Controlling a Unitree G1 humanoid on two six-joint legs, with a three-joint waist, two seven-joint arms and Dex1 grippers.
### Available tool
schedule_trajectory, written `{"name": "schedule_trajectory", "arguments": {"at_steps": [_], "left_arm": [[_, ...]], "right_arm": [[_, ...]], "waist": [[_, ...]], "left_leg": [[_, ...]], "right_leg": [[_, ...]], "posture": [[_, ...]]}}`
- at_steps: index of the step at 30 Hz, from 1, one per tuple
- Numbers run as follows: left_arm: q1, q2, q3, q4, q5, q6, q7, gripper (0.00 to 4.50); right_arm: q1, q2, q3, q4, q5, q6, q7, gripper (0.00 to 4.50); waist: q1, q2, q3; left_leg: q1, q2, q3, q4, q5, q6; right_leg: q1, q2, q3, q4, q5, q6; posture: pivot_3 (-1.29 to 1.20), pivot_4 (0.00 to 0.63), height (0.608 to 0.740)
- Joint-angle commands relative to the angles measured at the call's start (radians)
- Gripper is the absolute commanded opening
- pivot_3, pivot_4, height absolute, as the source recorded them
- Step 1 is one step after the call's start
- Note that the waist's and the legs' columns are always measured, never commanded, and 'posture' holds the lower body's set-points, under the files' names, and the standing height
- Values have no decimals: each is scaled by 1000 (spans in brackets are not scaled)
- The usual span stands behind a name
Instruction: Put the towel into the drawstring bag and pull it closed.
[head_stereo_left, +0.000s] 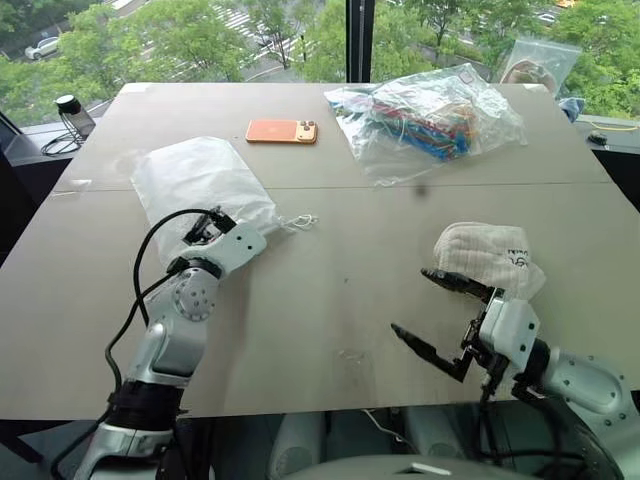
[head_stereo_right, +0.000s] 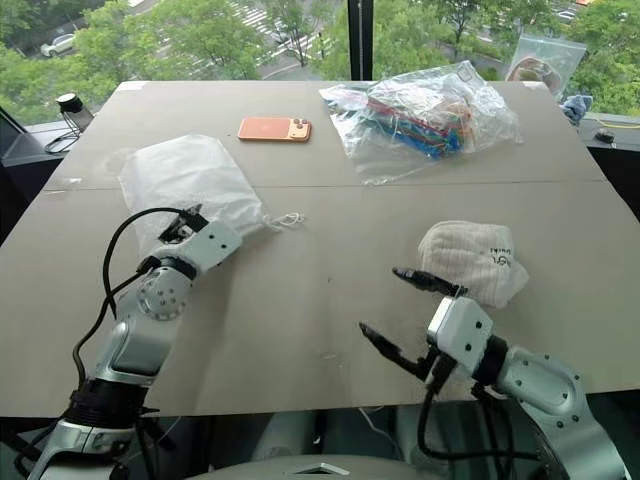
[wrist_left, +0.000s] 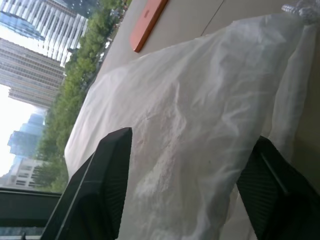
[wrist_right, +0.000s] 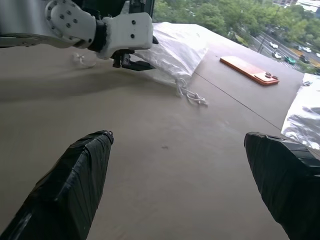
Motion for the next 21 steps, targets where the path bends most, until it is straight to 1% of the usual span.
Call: {"name": "schedule_trajectory", "arguments": {"at_steps": [1,2,3,4,5,7,9,11,13,15,17,21], "left_arm": [[-47,-40,91,-84,-156,174,-117,997],[-66,-54,119,-112,-228,255,-172,469],[-86,-60,146,-142,-296,329,-225,106],[-108,-59,170,-173,-368,411,-280,106],[-131,-61,197,-204,-442,501,-329,106],[-191,-65,244,-245,-556,668,-375,106],[-254,-74,272,-260,-623,785,-375,106],[-303,-98,286,-258,-656,851,-343,106],[-334,-126,287,-259,-678,881,-311,106],[-349,-152,273,-269,-691,899,-278,106],[-356,-177,257,-283,-705,912,-247,106],[-377,-211,256,-297,-740,949,-202,106]], "right_arm": [[-46,-14,-89,-4,76,147,-50,4500],[-54,-27,-102,2,67,171,-55,4500],[-58,-47,-132,12,114,214,-35,4500],[-67,-48,-173,29,104,233,-60,4500],[-75,-46,-221,46,125,264,-83,4500],[-92,-57,-301,82,140,311,-115,4500],[-121,-65,-360,133,144,355,-142,4500],[-154,-77,-383,190,122,397,-174,4500],[-187,-97,-379,252,115,448,-179,4500],[-219,-134,-332,331,101,532,-169,4500],[-278,-137,-285,440,120,635,-153,4500],[-357,-137,-215,579,146,736,-90,4500]], "waist": [[1,0,0],[1,0,0],[2,0,0],[2,0,0],[2,0,0],[2,-1,0],[0,0,0],[-1,0,0],[-5,0,0],[-7,0,0],[-7,0,0],[-8,-2,-1]], "left_leg": [[0,0,0,0,0,0],[0,0,0,0,0,0],[0,0,-1,0,0,0],[0,0,-2,0,0,0],[-1,0,-2,0,0,0],[-2,0,-3,2,0,0],[-2,-1,-3,3,0,0],[-1,-1,-3,3,0,0],[0,-1,-2,3,0,0],[0,-1,-2,3,0,0],[0,-1,-2,3,0,0],[0,-1,-2,3,0,0]], "right_leg": [[0,0,0,0,0,0],[0,0,0,0,0,-1],[0,0,-1,1,1,-1],[0,0,-1,1,1,-1],[0,0,-2,1,1,-2],[0,0,-3,1,1,-2],[0,0,-2,1,0,0],[1,0,-2,2,0,0],[1,0,-2,2,0,0],[1,0,-1,2,0,0],[1,0,-1,2,2,-3],[1,1,0,2,2,-4]], "posture": [[0,150,740],[0,150,740],[0,150,740],[0,150,740],[0,150,740],[0,150,740],[0,150,740],[0,150,740],[0,150,740],[0,150,740],[0,150,740],[0,150,740]]}}
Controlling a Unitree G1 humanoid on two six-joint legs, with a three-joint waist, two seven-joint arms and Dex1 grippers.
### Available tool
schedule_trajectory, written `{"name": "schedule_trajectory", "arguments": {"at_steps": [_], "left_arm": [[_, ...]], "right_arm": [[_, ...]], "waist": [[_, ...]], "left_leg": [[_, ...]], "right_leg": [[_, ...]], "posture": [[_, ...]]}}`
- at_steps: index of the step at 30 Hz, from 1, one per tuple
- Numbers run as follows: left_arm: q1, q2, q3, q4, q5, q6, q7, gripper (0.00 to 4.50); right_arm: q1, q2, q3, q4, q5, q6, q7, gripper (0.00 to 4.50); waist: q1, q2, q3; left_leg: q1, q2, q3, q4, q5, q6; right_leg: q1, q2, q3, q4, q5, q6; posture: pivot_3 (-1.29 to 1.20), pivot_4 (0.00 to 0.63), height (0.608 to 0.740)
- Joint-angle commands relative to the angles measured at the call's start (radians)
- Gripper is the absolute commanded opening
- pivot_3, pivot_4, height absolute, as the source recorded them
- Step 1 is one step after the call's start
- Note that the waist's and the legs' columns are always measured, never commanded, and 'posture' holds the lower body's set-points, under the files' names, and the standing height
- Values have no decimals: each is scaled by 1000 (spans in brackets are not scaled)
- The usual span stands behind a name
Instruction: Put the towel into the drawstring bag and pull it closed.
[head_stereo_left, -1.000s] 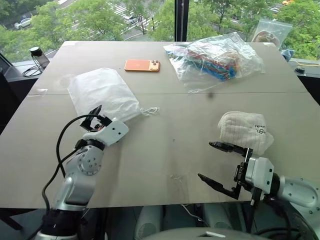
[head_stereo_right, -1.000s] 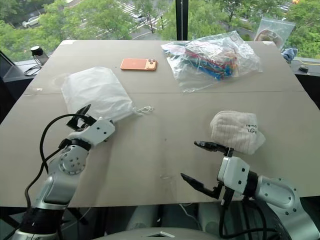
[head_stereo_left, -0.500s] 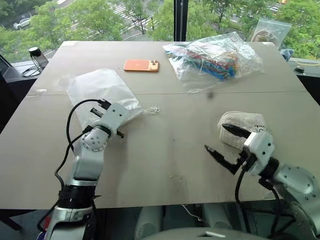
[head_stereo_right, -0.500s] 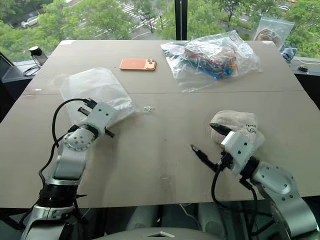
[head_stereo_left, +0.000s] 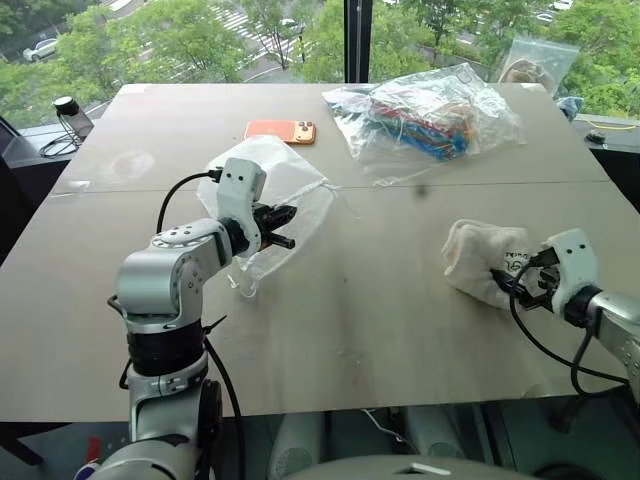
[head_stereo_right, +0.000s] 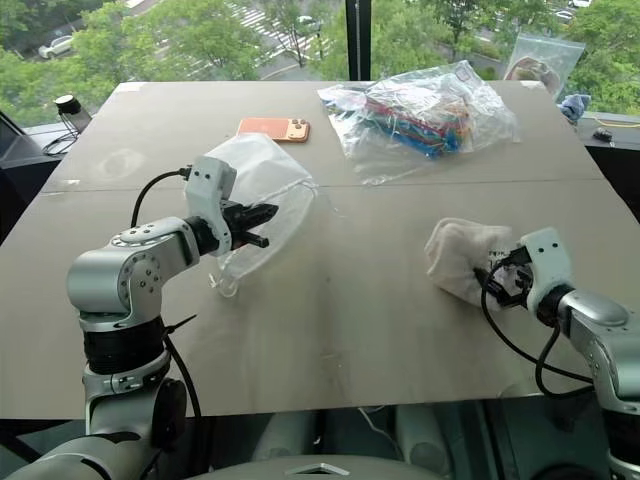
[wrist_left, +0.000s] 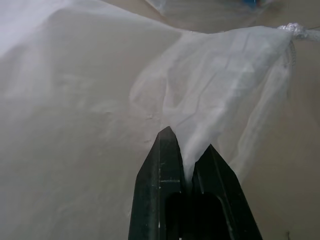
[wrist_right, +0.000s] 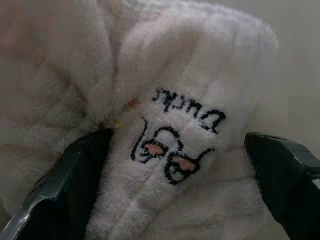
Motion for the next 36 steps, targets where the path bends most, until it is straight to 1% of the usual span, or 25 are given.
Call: {"name": "schedule_trajectory", "arguments": {"at_steps": [1,2,3,5,9,12,13,15,17,18,20,24,26,28,30,32,34,36], "left_arm": [[-42,-21,11,-55,-43,37,40,106],[-51,-30,16,-54,-54,51,48,106],[-63,-39,21,-52,-67,66,55,13],[-82,-55,34,-43,-94,94,64,0],[-116,-78,51,-18,-146,148,67,0],[-122,-85,30,0,-164,155,69,0],[-123,-87,18,7,-169,155,68,0],[-122,-83,-23,36,-168,140,67,0],[-126,-75,-72,76,-156,97,64,0],[-133,-77,-88,96,-156,83,62,0],[-154,-77,-122,135,-160,57,48,0],[-183,-34,-226,174,-158,-10,-14,0],[-184,-2,-276,172,-151,-46,-45,0],[-180,16,-296,160,-164,-58,-70,0],[-173,35,-307,131,-189,-51,-97,0],[-160,63,-318,94,-207,-36,-121,0],[-143,99,-330,60,-220,-22,-137,0],[-123,130,-332,36,-228,-17,-145,0]], "right_arm": [[-31,-7,77,109,25,97,69,4500],[-37,-9,92,122,33,110,92,4500],[-42,-11,108,132,30,109,108,4257],[-45,-23,143,128,16,85,142,3676],[-57,-4,160,65,19,12,174,1758],[-56,42,143,-12,62,-62,209,267],[-51,53,142,-54,81,-90,233,27],[-47,76,148,-162,140,-125,285,27],[-63,105,166,-242,200,-118,304,27],[-73,111,190,-266,205,-119,310,27],[-98,108,268,-286,164,-147,324,27],[-196,164,416,-200,54,-195,286,27],[-252,208,466,-135,7,-220,265,27],[-303,260,500,-58,-42,-236,223,27],[-335,313,507,22,-92,-239,156,27],[-346,364,480,80,-102,-212,99,27],[-345,403,441,106,-87,-180,63,27],[-347,450,378,119,-40,-130,22,27]], "waist": [[0,-3,-2],[-1,-5,-3],[-3,-6,-4],[-8,-8,-5],[-20,-8,-5],[-26,-8,-5],[-26,-8,-5],[-25,-5,-3],[-21,0,0],[-20,1,0],[-17,1,0],[-14,0,1],[-15,0,1],[-18,1,1],[-20,1,1],[-19,1,1],[-17,1,1],[-17,1,1]], "left_leg": [[1,0,0,0,0,0],[1,0,0,1,0,0],[2,0,0,1,0,0],[4,0,-1,1,0,0],[4,1,-1,1,0,0],[5,1,-1,0,0,0],[5,1,-1,0,0,0],[5,1,-1,0,0,0],[4,2,-2,-1,0,0],[3,1,-2,0,0,0],[1,1,-2,1,0,0],[0,0,-2,1,0,0],[0,0,-2,0,0,0],[-1,0,-1,0,0,0],[-1,1,-1,-1,0,0],[-2,1,-1,-1,0,0],[-2,1,-1,-2,0,0],[-3,0,0,-2,0,0]], "right_leg": [[1,0,0,0,0,0],[1,0,0,0,0,0],[2,0,-1,0,0,0],[4,0,-1,0,-2,3],[5,1,-1,-1,-2,4],[4,2,-1,-1,-2,4],[4,2,0,-1,-2,4],[4,3,0,0,-3,4],[4,3,0,0,-3,4],[3,3,0,0,-2,5],[2,2,0,-1,-2,5],[1,2,-1,-1,-2,5],[0,2,0,-1,-2,4],[-1,2,1,0,0,1],[-2,2,1,0,0,0],[-2,2,1,0,0,0],[-3,2,1,0,0,0],[-4,1,2,-1,0,0]], "posture": [[0,150,740],[0,150,740],[0,150,740],[0,150,740],[0,150,740],[0,150,740],[0,150,740],[0,150,740],[0,150,740],[0,150,740],[0,150,740],[0,150,740],[0,150,740],[0,150,740],[0,150,740],[0,150,740],[0,150,740],[0,150,740]]}}
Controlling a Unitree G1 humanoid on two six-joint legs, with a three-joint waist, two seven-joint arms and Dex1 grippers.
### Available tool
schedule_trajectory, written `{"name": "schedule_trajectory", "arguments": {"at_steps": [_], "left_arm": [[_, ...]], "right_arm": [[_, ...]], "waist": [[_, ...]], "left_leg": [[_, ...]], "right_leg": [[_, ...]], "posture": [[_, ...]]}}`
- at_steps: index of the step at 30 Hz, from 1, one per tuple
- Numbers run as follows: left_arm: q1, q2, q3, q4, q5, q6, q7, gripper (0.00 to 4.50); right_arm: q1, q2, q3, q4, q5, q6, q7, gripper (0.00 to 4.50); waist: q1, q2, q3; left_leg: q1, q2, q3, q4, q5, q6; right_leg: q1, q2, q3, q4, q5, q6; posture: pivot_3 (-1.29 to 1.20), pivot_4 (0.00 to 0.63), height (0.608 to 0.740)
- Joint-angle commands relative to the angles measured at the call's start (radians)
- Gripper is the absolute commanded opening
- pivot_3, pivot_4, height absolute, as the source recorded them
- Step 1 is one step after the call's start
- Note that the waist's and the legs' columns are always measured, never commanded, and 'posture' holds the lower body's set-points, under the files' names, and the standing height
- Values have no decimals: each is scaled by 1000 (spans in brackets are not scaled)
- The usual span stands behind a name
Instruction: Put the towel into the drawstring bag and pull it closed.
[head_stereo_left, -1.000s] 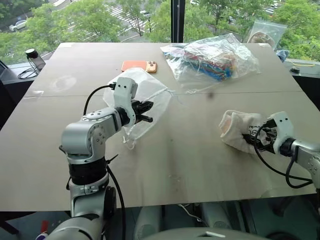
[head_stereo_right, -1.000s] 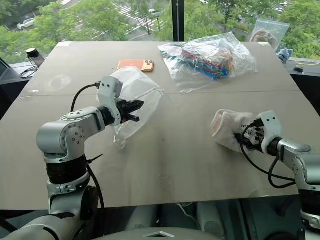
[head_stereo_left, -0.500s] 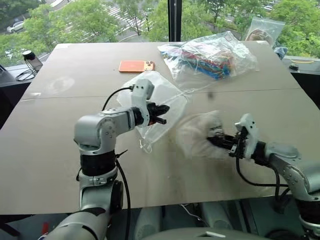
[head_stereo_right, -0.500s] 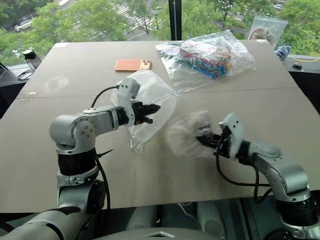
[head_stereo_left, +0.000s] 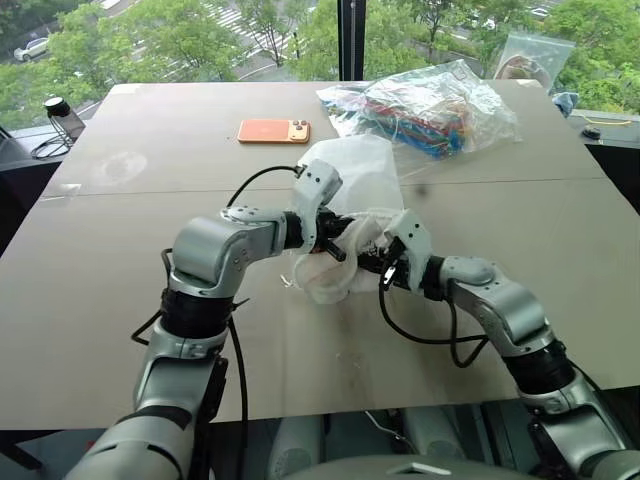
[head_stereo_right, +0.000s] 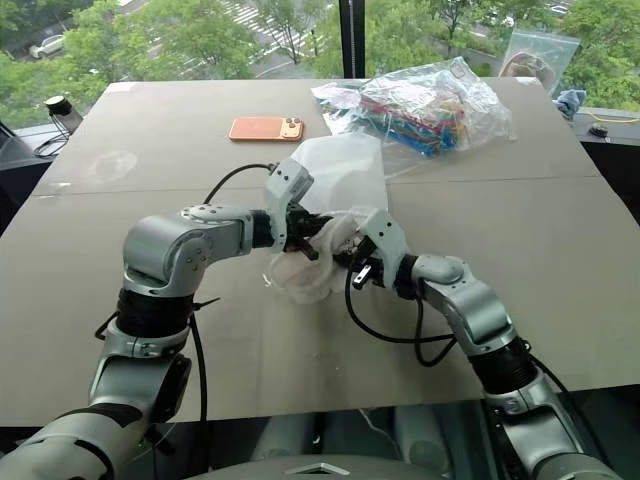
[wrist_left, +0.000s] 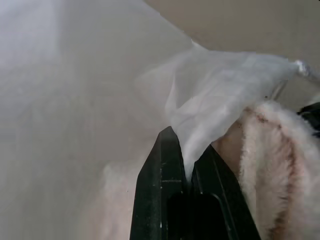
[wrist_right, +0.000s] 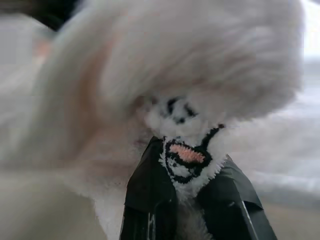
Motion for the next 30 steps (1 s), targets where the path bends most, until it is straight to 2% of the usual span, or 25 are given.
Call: {"name": "schedule_trajectory", "arguments": {"at_steps": [1,11,15,18,22,26,28,30], "left_arm": [[24,37,-9,-69,-31,14,-23,0],[51,106,5,-81,-64,13,-36,0],[40,93,47,-94,-143,65,-67,0],[-12,31,100,-85,-217,167,-45,0],[-82,-105,173,-57,-263,235,21,0],[-136,-228,261,-7,-273,272,97,0],[-141,-251,290,-7,-280,298,116,0],[-133,-256,307,-16,-284,323,131,0]], "right_arm": [[-15,73,-155,-1,92,82,-84,27],[-65,276,-428,62,281,205,-273,27],[-102,356,-509,84,355,231,-349,27],[-133,412,-540,98,403,231,-392,27],[-123,418,-434,89,350,185,-362,27],[-77,354,-210,57,193,5,-233,27],[-70,316,-136,71,106,-86,-203,27],[-69,311,-124,88,84,-116,-191,27]], "waist": [[0,0,0],[-4,1,1],[-4,2,1],[-2,3,2],[-1,3,2],[-8,4,2],[-11,4,2],[-14,4,2]], "left_leg": [[0,0,0,0,0,0],[1,0,0,-1,0,0],[0,0,0,-2,0,0],[0,0,0,-2,0,0],[0,0,0,-2,0,0],[1,0,1,-3,0,0],[1,0,1,-3,0,0],[1,0,1,-3,0,0]], "right_leg": [[0,0,0,0,0,0],[0,0,0,1,0,0],[-1,0,0,1,0,0],[-1,0,0,1,0,0],[-1,0,-1,0,0,0],[-1,0,1,0,0,0],[-1,0,1,0,0,0],[-1,1,1,0,0,0]], "posture": [[0,150,740],[0,150,740],[0,150,740],[0,150,740],[0,150,740],[0,150,740],[0,150,740],[0,150,740]]}}
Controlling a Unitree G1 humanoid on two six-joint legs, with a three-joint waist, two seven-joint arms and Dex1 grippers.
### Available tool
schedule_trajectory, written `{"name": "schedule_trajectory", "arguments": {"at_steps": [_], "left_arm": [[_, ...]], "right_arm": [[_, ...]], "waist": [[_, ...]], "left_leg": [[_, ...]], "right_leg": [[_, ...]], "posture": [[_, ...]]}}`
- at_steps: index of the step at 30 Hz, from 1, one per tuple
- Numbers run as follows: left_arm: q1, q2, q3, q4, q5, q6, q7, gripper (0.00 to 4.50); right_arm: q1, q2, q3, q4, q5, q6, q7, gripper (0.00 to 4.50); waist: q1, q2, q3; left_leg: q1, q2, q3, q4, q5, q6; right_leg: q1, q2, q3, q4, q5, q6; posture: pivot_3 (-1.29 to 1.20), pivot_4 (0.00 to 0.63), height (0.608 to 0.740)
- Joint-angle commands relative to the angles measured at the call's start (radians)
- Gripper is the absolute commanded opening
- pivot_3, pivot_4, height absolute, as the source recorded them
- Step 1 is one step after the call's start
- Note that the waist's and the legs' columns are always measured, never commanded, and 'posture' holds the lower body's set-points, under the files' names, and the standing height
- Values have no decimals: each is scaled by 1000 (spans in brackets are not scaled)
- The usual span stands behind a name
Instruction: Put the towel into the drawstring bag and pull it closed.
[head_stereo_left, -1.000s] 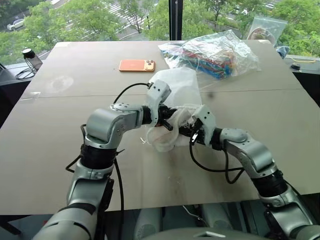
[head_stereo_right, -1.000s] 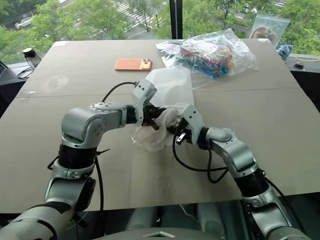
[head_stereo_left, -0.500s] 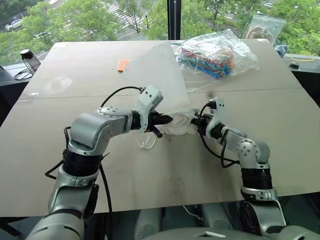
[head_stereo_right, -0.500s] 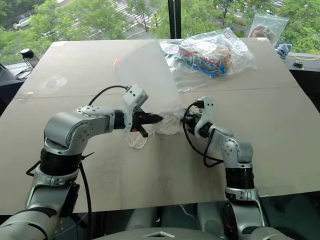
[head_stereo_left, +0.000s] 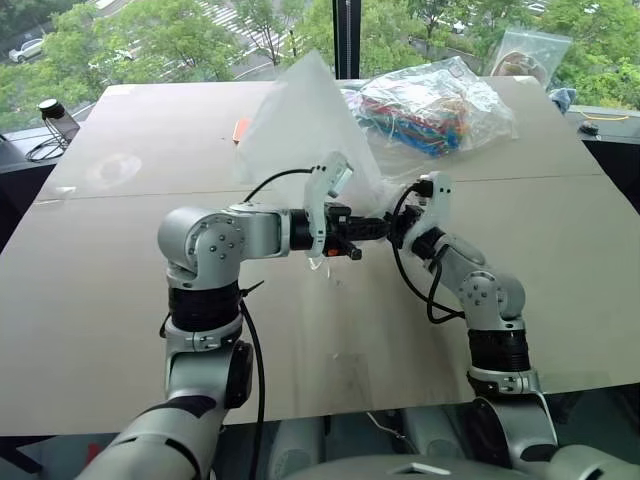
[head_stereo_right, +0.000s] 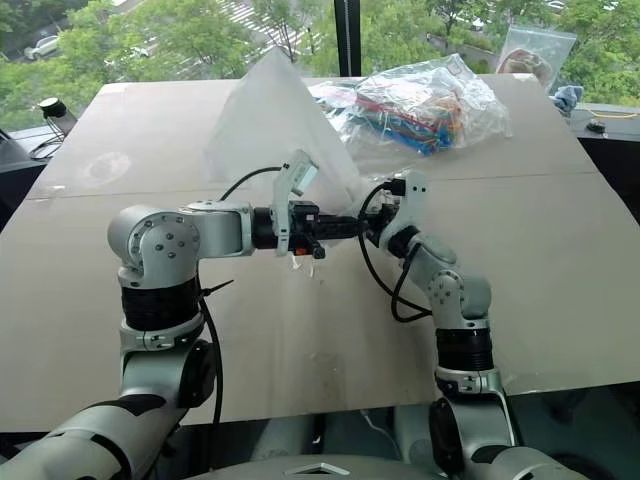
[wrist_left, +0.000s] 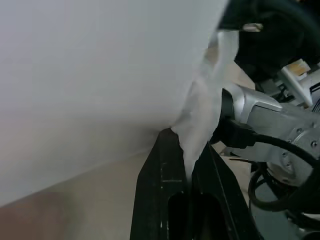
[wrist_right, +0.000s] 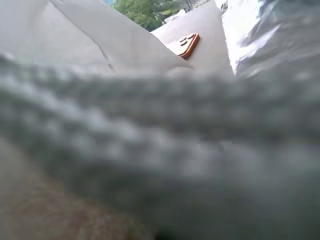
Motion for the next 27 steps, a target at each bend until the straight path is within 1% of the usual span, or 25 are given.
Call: {"name": "schedule_trajectory", "arguments": {"at_steps": [1,3,5,6,7,9,13,15,17,19,23,27], "left_arm": [[-39,-22,57,-40,-26,-5,30,0],[-13,-9,57,-64,-28,4,36,0],[11,2,78,-83,-29,1,48,0],[20,8,83,-89,-24,-15,54,0],[22,-2,125,-81,-43,-35,47,0],[19,-4,169,-71,-61,-38,45,0],[9,22,222,-52,-95,-56,25,0],[7,25,214,-51,-93,-68,37,0],[1,1,215,-46,-100,-64,58,0],[6,-18,202,-55,-102,-78,71,0],[9,-83,211,-53,-124,-139,87,0],[-7,-99,227,-34,-153,-108,117,0]], "right_arm": [[-1,67,92,0,27,-12,60,27],[-36,169,-84,17,212,81,-37,27],[-59,187,-173,31,300,145,-67,27],[-64,182,-194,37,329,164,-80,27],[-64,167,-202,39,343,174,-83,27],[-59,143,-198,33,351,179,-86,27],[-32,76,-130,3,291,169,-43,27],[-25,38,-66,-1,217,125,-25,27],[-32,2,12,11,114,54,-17,27],[-45,-23,76,26,44,7,2,27],[-68,-18,127,62,-28,-67,24,27],[-77,-45,194,90,-124,-162,71,27]], "waist": [[-2,0,0],[-4,0,0],[5,0,0],[8,0,0],[11,0,0],[11,0,0],[7,0,0],[7,0,0],[7,0,0],[7,0,0],[6,0,0],[7,0,0]], "left_leg": [[0,0,0,0,0,0],[0,0,-1,0,0,0],[0,1,-1,-1,0,0],[0,0,0,-1,0,0],[0,0,0,-1,0,0],[-1,-1,0,0,0,0],[0,-1,0,-1,0,0],[0,-1,0,-1,0,0],[0,-1,0,-1,0,0],[0,-1,0,-1,0,0],[0,-1,0,-1,0,0],[0,-1,0,-1,0,0]], "right_leg": [[0,0,0,0,0,0],[0,0,0,0,0,0],[0,0,0,0,0,-1],[0,0,0,0,0,-1],[0,-1,0,0,0,-1],[0,-2,0,0,0,0],[0,-1,-1,0,0,0],[0,-1,-1,0,0,0],[0,-1,0,-1,0,0],[0,-1,0,-1,0,0],[0,-1,0,-1,0,0],[0,-1,0,-1,0,0]], "posture": [[0,150,740],[0,150,740],[0,150,740],[0,150,740],[0,150,740],[0,150,740],[0,150,740],[0,150,740],[0,150,740],[0,150,740],[0,150,740],[0,150,740]]}}
